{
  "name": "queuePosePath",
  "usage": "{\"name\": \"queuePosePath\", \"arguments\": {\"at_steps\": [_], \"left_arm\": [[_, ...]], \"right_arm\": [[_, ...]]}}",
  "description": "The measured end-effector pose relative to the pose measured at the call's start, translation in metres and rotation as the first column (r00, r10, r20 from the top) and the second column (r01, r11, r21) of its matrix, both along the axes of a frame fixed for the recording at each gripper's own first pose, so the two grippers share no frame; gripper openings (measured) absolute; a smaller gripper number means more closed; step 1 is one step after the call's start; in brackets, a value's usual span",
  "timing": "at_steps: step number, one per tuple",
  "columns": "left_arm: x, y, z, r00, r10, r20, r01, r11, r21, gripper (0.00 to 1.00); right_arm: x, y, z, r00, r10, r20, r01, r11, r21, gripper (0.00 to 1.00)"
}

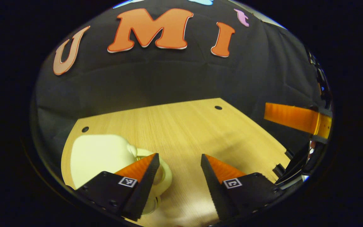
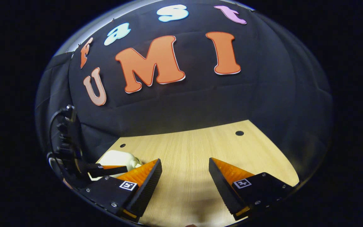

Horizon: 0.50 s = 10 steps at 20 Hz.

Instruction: First open the suitcase, pack the skin care products into it, and then close the suitcase.

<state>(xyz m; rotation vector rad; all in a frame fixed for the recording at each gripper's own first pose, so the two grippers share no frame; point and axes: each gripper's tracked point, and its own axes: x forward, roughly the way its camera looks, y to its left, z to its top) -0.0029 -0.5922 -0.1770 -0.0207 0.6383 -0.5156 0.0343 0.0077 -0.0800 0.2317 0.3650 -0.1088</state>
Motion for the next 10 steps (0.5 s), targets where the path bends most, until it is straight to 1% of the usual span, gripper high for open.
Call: {"name": "queuePosePath", "arguments": {"at_steps": [1, 2, 4, 5, 6, 8, 10], "left_arm": [[0.002, 0.000, 0.013, 1.000, -0.001, 0.023, 0.001, 1.000, -0.002, 0.95], [0.001, 0.004, 0.018, 0.999, 0.012, 0.053, -0.012, 1.000, -0.001, 0.97], [0.004, 0.006, 0.034, 0.993, 0.036, 0.113, -0.035, 0.999, -0.014, 0.99], [0.006, 0.008, 0.045, 0.987, 0.052, 0.155, -0.049, 0.999, -0.022, 0.99], [0.009, 0.009, 0.056, 0.976, 0.072, 0.203, -0.067, 0.997, -0.030, 0.99], [0.013, 0.013, 0.083, 0.947, 0.112, 0.301, -0.102, 0.994, -0.048, 0.99], [0.013, 0.021, 0.112, 0.919, 0.146, 0.366, -0.129, 0.989, -0.071, 0.99]], "right_arm": [[0.001, 0.000, 0.006, 1.000, -0.002, 0.019, 0.003, 1.000, -0.011, 0.95], [0.003, 0.000, 0.013, 0.999, -0.003, 0.038, 0.004, 1.000, -0.021, 0.95], [0.005, 0.005, 0.030, 0.995, 0.012, 0.096, -0.008, 0.999, -0.048, 0.95], [0.006, 0.007, 0.038, 0.992, 0.018, 0.122, -0.010, 0.997, -0.071, 0.95], [0.007, 0.009, 0.046, 0.989, 0.027, 0.146, -0.013, 0.995, -0.099, 0.95], [0.008, 0.013, 0.059, 0.983, 0.040, 0.178, -0.014, 0.989, -0.144, 0.95], [0.008, 0.017, 0.070, 0.977, 0.050, 0.208, -0.014, 0.985, -0.170, 0.95]]}}
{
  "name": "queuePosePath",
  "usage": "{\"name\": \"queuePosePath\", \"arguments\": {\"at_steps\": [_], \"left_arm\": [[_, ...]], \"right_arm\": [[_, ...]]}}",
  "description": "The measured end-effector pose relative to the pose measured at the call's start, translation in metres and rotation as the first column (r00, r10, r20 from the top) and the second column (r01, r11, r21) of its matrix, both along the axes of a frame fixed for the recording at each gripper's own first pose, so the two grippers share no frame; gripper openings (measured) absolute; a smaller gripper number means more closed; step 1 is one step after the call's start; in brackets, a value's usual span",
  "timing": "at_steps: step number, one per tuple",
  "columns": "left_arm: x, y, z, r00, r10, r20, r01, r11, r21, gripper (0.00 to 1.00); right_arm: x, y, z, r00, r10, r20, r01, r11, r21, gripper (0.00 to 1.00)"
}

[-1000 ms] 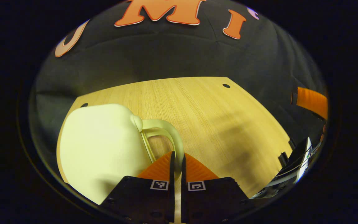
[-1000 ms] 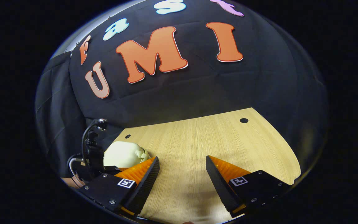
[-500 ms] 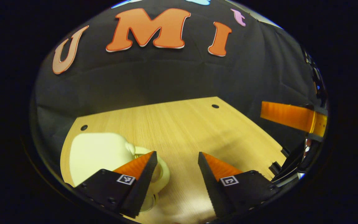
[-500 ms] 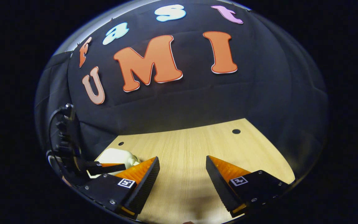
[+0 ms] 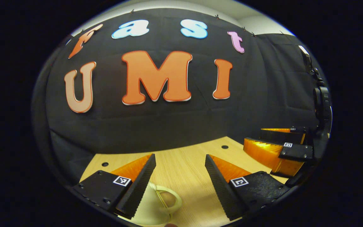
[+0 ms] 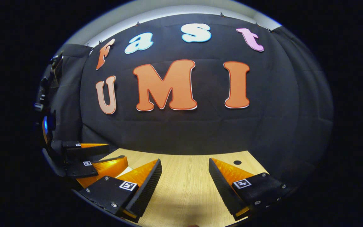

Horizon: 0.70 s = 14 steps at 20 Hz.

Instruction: First open the suitcase, pack the skin care products into it, and then close the suitcase.

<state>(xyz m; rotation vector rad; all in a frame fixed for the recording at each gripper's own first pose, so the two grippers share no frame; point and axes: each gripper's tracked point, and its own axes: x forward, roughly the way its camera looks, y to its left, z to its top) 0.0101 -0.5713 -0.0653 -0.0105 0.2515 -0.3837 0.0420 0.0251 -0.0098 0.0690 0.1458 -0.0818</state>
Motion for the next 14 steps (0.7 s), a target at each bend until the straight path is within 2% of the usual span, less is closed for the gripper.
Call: {"name": "queuePosePath", "arguments": {"at_steps": [7, 14], "left_arm": [[-0.009, 0.027, 0.056, 0.986, 0.080, 0.146, -0.076, 0.996, -0.036, 0.98], [-0.009, 0.044, 0.056, 0.981, 0.120, 0.150, -0.114, 0.992, -0.053, 0.98]], "right_arm": [[0.001, 0.026, 0.028, 0.996, 0.038, 0.076, -0.032, 0.996, -0.081, 0.95], [-0.001, 0.028, 0.038, 0.993, 0.022, 0.120, -0.012, 0.997, -0.079, 0.95]]}}
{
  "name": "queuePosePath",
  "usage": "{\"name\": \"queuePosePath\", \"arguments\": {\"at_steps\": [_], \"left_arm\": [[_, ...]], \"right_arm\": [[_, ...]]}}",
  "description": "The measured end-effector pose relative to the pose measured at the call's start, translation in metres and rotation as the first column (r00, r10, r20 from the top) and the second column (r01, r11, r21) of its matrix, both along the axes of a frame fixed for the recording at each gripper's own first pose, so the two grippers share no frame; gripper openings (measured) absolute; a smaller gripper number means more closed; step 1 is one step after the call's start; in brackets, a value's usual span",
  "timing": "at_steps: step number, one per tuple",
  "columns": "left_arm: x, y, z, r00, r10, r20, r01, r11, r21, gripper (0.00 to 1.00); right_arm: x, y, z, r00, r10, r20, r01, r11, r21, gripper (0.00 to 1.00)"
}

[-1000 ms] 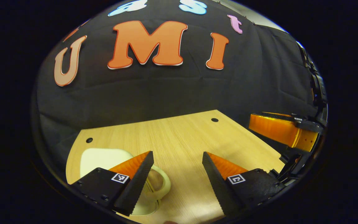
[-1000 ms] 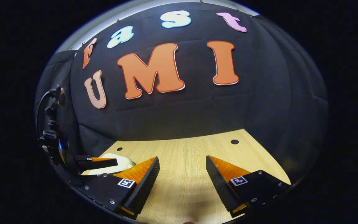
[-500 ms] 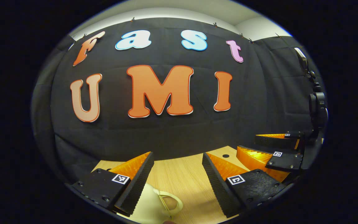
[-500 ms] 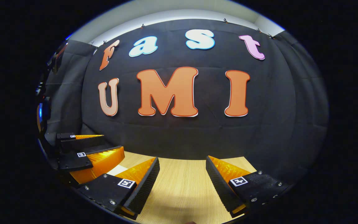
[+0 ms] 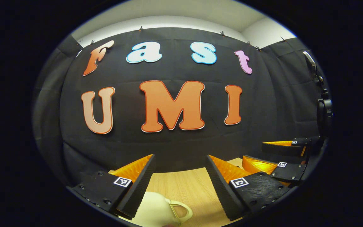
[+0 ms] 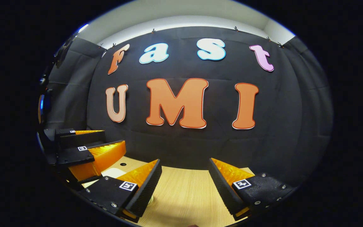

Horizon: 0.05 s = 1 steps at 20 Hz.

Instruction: First open the suitcase, pack the skin care products into it, and then close the suitcase.

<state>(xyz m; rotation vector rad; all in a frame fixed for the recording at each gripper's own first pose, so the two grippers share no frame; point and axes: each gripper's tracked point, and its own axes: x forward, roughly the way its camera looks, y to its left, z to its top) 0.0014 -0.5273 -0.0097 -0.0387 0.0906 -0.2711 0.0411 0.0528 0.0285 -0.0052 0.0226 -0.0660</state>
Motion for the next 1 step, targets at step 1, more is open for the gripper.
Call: {"name": "queuePosePath", "arguments": {"at_steps": [1], "left_arm": [[0.0002, 0.0014, 0.0002, 1.000, 0.002, 0.000, -0.002, 1.000, -0.005, 0.98]], "right_arm": [[-0.0004, 0.0005, -0.0021, 1.000, -0.001, -0.005, 0.001, 1.000, -0.002, 0.95]]}}
